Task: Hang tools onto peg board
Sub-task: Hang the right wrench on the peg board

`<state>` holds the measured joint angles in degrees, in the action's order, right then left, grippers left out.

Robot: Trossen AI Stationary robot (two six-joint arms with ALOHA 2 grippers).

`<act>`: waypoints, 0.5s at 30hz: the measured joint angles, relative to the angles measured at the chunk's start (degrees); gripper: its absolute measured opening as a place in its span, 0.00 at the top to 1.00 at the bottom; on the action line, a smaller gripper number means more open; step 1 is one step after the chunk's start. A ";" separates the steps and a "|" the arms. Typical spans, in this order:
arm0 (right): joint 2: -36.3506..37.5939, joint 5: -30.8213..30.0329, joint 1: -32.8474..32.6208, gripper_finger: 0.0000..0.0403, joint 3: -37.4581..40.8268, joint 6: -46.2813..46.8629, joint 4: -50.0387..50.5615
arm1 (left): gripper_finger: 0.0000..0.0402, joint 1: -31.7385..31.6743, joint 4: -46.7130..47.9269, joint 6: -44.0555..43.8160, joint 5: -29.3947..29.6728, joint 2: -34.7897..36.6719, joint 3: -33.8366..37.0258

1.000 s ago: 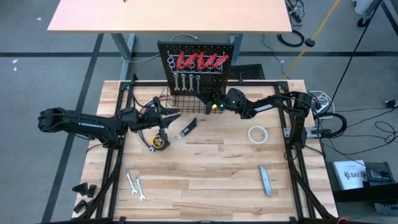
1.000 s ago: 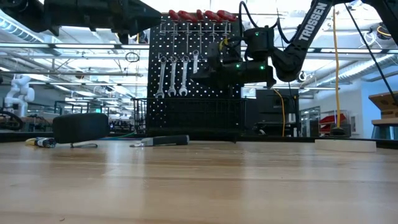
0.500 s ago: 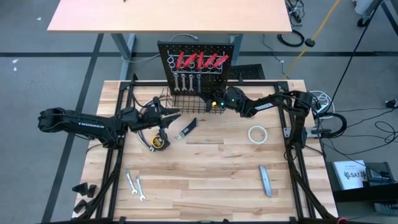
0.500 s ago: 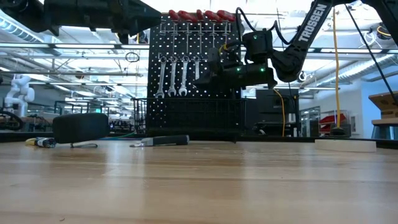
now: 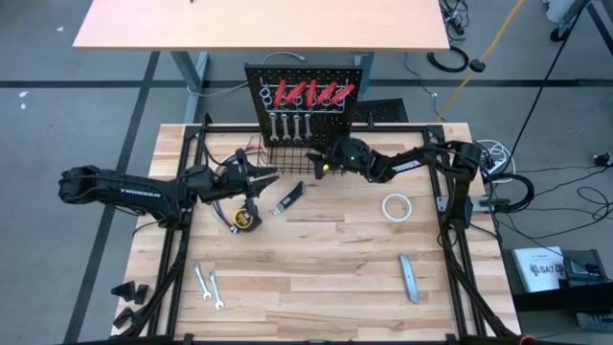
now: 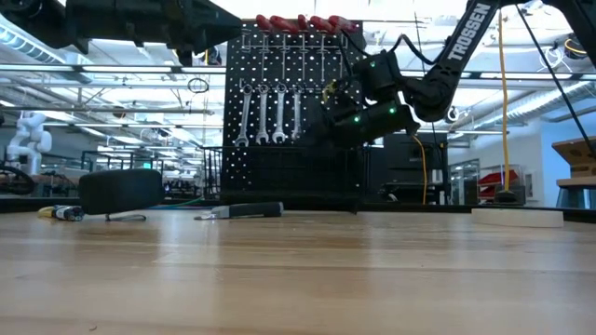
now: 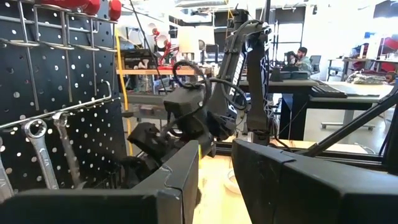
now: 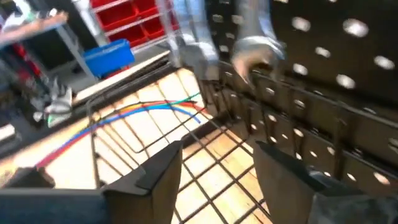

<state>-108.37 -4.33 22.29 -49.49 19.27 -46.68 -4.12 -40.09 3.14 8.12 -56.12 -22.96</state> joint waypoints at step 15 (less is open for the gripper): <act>14.23 -0.29 -7.35 0.50 -0.01 -15.67 14.47 | 0.74 0.00 2.76 -0.62 -3.30 0.00 -0.04</act>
<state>-94.14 -4.62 14.94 -49.50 3.60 -32.20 -4.12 -37.33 2.51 4.82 -56.12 -23.00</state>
